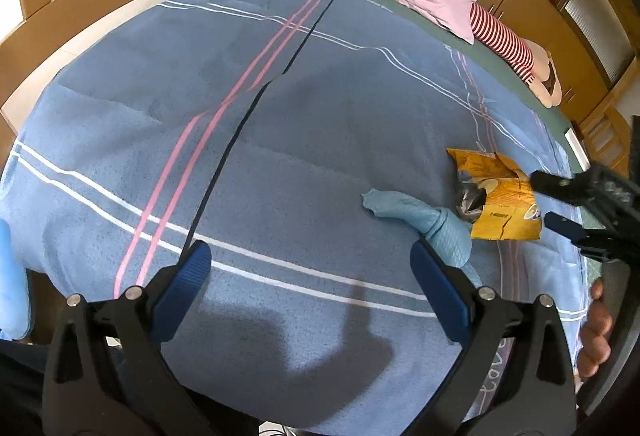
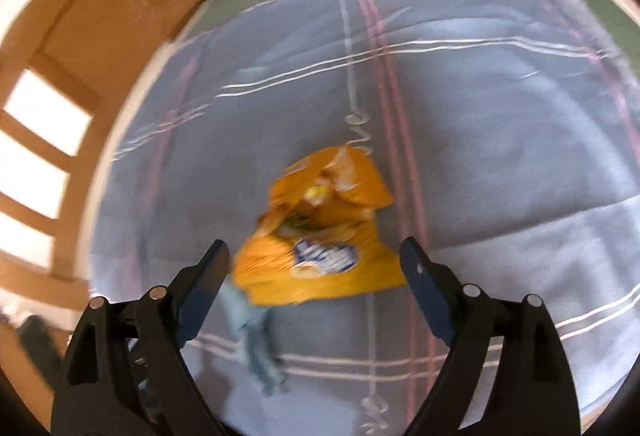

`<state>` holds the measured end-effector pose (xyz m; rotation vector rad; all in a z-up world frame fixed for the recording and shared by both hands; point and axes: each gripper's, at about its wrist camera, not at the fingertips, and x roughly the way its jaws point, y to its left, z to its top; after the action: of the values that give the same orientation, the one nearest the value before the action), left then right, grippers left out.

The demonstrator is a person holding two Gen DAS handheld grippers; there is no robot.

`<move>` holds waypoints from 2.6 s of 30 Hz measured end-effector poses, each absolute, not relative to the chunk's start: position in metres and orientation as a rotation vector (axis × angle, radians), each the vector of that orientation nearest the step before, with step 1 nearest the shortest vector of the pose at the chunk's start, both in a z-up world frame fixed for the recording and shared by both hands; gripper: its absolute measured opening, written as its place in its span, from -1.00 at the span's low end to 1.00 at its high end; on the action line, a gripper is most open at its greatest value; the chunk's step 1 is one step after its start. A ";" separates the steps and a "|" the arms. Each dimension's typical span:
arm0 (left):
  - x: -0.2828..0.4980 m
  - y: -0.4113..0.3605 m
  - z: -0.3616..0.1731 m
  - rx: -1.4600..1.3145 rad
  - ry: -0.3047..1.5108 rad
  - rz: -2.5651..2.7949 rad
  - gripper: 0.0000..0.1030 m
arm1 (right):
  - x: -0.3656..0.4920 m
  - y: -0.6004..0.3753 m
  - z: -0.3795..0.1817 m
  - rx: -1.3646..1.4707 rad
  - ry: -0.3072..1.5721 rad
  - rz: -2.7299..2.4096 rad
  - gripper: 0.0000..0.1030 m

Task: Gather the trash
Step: 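Grasp the yellow chip bag with the right tool while the left tool grasps the light blue cloth, then carry the chip bag and blue cloth over the wastebasket and release both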

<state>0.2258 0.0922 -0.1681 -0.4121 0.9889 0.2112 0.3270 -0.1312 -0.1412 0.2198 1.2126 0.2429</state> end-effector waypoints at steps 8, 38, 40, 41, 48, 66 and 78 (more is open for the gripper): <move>0.231 0.092 -0.170 -0.413 0.996 0.217 0.92 | 0.346 -0.125 -0.166 0.215 1.301 0.322 0.52; 0.231 0.092 -0.172 -0.467 0.985 0.184 0.91 | 0.312 -0.185 -0.132 0.277 1.176 0.245 -0.03; 0.232 0.092 -0.172 -0.475 0.987 0.163 0.91 | 0.314 -0.179 -0.135 0.182 1.183 0.199 -0.03; 0.232 0.091 -0.172 -0.476 0.988 0.159 0.92 | 0.316 -0.173 -0.146 0.117 1.219 0.169 -0.03; 0.234 0.096 -0.176 -0.519 0.995 0.178 0.91 | 0.297 -0.143 -0.171 0.016 1.312 0.284 -0.03; 0.291 0.016 -0.201 -0.265 1.120 -0.052 0.37 | 0.197 -0.240 -0.073 0.245 1.082 0.152 -0.02; 0.251 -0.007 -0.167 0.051 0.966 0.031 -0.24 | 0.103 -0.256 -0.036 0.240 0.879 0.061 -0.02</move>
<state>0.2515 -0.0066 -0.1665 0.0513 0.9659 0.0307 0.1030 -0.2563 -0.0356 0.2397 0.8785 0.0611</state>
